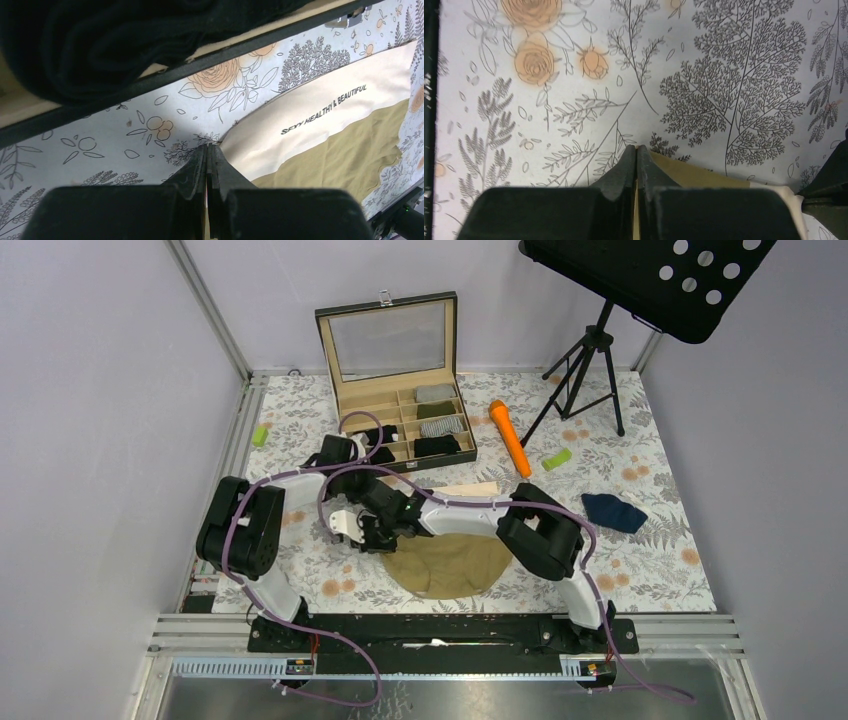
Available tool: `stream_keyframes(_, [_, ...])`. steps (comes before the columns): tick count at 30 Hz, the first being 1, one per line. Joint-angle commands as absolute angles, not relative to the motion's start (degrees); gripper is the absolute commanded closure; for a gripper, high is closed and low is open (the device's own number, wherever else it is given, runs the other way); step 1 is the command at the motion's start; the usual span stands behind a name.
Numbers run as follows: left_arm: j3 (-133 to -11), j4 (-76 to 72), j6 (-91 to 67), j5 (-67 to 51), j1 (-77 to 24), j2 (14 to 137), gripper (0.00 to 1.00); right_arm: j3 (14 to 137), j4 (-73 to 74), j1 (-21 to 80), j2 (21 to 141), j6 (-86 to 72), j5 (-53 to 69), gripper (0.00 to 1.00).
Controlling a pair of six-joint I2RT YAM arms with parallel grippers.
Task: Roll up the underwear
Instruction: Fold the underwear at the center of the board.
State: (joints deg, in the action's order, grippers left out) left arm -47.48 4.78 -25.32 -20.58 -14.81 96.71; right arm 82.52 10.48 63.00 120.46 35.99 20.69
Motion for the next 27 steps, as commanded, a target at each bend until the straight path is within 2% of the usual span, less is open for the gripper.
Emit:
stream_keyframes(1, [-47.49, 5.51, -24.2, -19.53, -13.39, 93.36, 1.0, 89.64, 11.17, 63.1, 121.11, 29.49, 25.62, 1.0])
stream_keyframes(8, [-51.76, 13.55, -21.02, -20.94, -9.66, 88.3, 1.0, 97.05, 11.78, 63.6, 120.59, 22.18, 31.52, 1.0])
stream_keyframes(12, [-52.04, 13.07, -21.29, -21.6, -9.58, 83.92, 1.0, 96.43, 12.16, 63.55, 118.64, 21.68, 30.97, 1.0])
stream_keyframes(18, [-55.46, 14.54, -19.84, -26.35, -11.18, 86.6, 1.0, 88.59, 12.38, 61.18, 111.05, 21.38, 30.33, 1.0])
stream_keyframes(27, [-66.02, 17.34, -15.62, -27.51, -20.37, 93.8, 1.0, 69.41, 12.6, 56.84, 91.35, 21.66, 27.4, 1.0])
